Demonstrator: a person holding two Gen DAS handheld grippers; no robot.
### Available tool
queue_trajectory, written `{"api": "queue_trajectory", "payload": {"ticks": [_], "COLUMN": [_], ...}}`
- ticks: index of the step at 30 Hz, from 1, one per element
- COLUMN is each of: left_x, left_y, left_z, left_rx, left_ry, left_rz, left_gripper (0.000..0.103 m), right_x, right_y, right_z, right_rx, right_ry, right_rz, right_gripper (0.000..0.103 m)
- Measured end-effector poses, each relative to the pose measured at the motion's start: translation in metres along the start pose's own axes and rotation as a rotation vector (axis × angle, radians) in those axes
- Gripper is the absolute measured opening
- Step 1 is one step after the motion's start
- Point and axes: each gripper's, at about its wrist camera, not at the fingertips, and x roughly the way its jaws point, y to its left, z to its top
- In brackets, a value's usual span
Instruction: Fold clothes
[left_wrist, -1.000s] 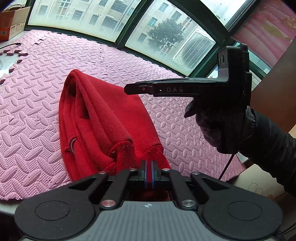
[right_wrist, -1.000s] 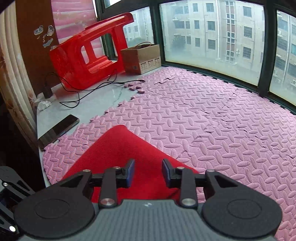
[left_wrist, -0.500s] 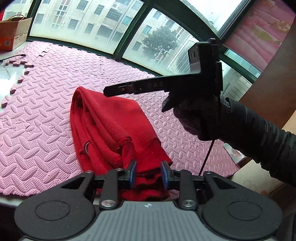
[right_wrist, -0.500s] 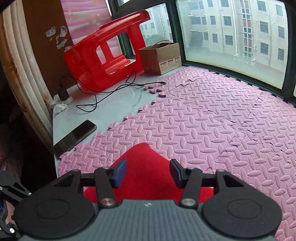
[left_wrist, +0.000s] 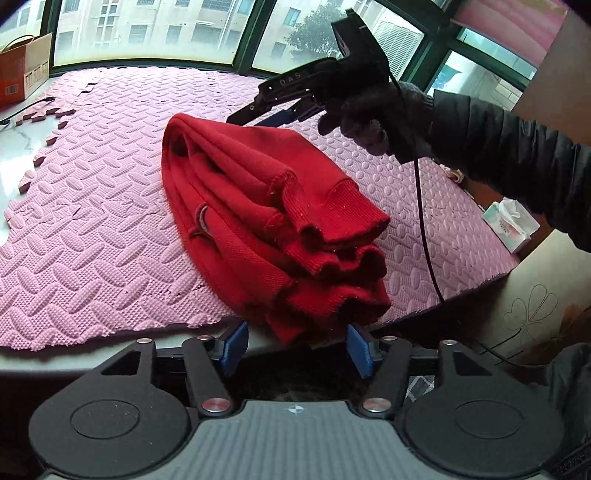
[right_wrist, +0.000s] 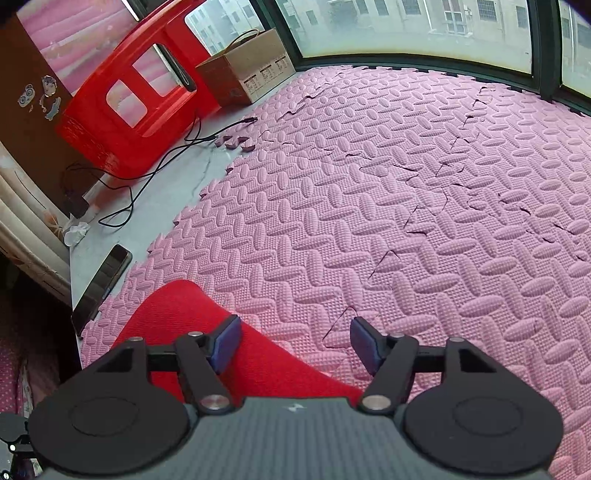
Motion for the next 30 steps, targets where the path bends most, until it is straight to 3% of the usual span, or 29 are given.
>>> {"api": "queue_trajectory", "payload": {"ticks": [3, 4, 10, 16, 22, 25, 30], "left_x": [0.007, 0.009, 0.010, 0.006, 0.013, 0.015, 0.016], "left_y": [-0.001, -0.001, 0.006, 0.037, 0.094, 0.112, 0.139], "left_z": [0.001, 0.001, 0.006, 0.026, 0.061, 0.078, 0.105], "left_rx": [-0.002, -0.005, 0.009, 0.021, -0.083, -0.105, -0.137], "left_ry": [0.006, 0.006, 0.000, -0.016, -0.053, -0.070, -0.097], "left_rz": [0.018, 0.019, 0.023, 0.109, 0.210, 0.239, 0.283], "left_gripper": [0.058, 0.050, 0.029, 0.027, 0.023, 0.021, 0.024], "right_x": [0.001, 0.001, -0.008, -0.027, -0.051, -0.062, -0.078], "right_y": [-0.004, -0.006, -0.023, -0.048, -0.058, -0.045, -0.001], "right_z": [0.001, 0.000, -0.009, -0.031, -0.070, -0.092, -0.119], "right_rx": [0.003, 0.009, 0.063, 0.163, 0.263, 0.285, 0.193], "right_ry": [0.019, 0.023, 0.056, 0.067, 0.026, -0.007, -0.032], "right_rz": [0.007, 0.012, 0.041, 0.078, 0.123, 0.131, 0.095], "right_gripper": [0.070, 0.070, 0.069, 0.069, 0.064, 0.064, 0.064]}}
